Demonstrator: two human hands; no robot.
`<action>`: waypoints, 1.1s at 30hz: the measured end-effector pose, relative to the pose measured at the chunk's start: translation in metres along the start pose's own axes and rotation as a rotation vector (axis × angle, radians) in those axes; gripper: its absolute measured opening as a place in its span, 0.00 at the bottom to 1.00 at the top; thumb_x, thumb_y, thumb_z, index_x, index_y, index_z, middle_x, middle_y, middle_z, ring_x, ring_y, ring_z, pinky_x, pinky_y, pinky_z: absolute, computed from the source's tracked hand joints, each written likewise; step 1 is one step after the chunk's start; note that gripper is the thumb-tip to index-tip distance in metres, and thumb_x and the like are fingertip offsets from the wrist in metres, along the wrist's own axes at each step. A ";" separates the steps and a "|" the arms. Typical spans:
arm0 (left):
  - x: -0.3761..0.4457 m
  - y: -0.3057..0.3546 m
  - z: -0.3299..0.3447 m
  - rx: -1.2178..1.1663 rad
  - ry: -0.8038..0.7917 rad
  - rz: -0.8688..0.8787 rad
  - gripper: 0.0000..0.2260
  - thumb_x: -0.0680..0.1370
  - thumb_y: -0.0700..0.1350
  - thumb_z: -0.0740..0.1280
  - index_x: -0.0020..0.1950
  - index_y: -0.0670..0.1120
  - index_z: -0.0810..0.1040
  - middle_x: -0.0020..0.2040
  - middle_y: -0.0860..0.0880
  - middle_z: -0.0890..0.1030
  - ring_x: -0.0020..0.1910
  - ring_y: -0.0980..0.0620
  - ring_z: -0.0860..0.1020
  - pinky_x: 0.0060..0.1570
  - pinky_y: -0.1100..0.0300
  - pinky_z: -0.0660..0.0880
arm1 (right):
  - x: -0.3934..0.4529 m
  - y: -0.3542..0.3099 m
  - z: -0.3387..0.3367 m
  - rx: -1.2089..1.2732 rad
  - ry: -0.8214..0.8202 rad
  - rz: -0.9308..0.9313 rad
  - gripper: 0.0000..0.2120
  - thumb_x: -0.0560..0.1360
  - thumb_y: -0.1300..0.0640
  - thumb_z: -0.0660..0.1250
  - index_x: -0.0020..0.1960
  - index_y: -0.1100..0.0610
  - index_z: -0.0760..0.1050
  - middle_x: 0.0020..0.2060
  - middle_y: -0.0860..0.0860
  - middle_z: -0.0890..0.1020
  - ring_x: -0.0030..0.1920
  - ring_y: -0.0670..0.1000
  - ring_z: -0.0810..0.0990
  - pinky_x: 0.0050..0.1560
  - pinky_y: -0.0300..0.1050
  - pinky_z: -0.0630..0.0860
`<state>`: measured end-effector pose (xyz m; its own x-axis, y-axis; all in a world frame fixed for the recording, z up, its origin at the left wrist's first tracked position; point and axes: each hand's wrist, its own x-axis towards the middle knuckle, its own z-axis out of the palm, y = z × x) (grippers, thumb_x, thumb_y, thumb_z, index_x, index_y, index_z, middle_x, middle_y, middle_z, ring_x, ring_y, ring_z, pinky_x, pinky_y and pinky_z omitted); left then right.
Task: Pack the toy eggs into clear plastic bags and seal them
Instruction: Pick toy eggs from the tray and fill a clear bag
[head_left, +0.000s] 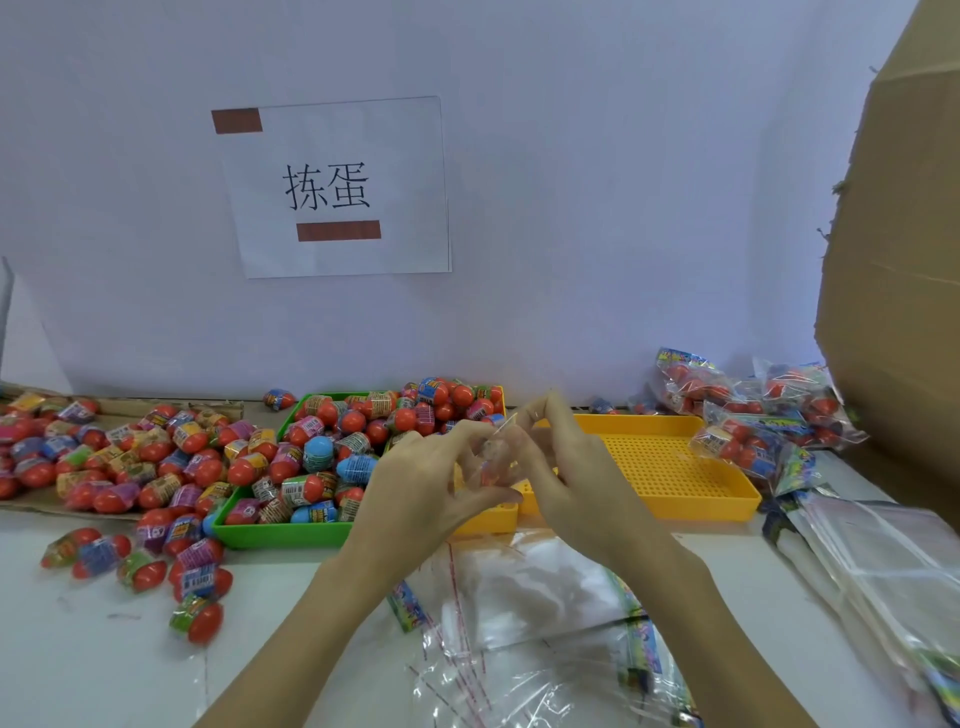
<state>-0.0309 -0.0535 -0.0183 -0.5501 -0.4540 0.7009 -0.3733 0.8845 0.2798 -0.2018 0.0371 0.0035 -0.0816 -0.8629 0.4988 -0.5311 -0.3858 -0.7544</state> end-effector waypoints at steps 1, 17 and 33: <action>0.000 0.000 0.000 -0.007 0.000 0.003 0.28 0.74 0.70 0.69 0.64 0.52 0.81 0.38 0.62 0.78 0.34 0.56 0.74 0.40 0.54 0.76 | 0.000 0.000 0.001 -0.017 -0.001 0.003 0.05 0.87 0.50 0.58 0.54 0.50 0.68 0.42 0.49 0.87 0.44 0.48 0.87 0.47 0.56 0.84; 0.004 -0.008 -0.006 -0.291 0.112 -0.060 0.17 0.80 0.62 0.69 0.51 0.48 0.84 0.28 0.63 0.73 0.22 0.58 0.64 0.26 0.72 0.59 | 0.000 -0.003 -0.004 0.064 0.075 -0.020 0.03 0.85 0.56 0.66 0.52 0.52 0.73 0.39 0.46 0.88 0.41 0.46 0.88 0.44 0.35 0.80; 0.006 -0.017 0.001 -0.583 -0.051 -0.657 0.31 0.88 0.62 0.45 0.53 0.56 0.88 0.52 0.55 0.88 0.54 0.55 0.84 0.60 0.54 0.77 | 0.002 0.001 -0.008 -0.302 0.319 -0.127 0.12 0.81 0.67 0.67 0.49 0.50 0.80 0.37 0.40 0.83 0.44 0.44 0.81 0.61 0.47 0.73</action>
<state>-0.0283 -0.0718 -0.0192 -0.3963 -0.8822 0.2542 -0.1934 0.3508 0.9163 -0.2090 0.0374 0.0072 -0.2302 -0.6529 0.7216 -0.7720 -0.3289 -0.5439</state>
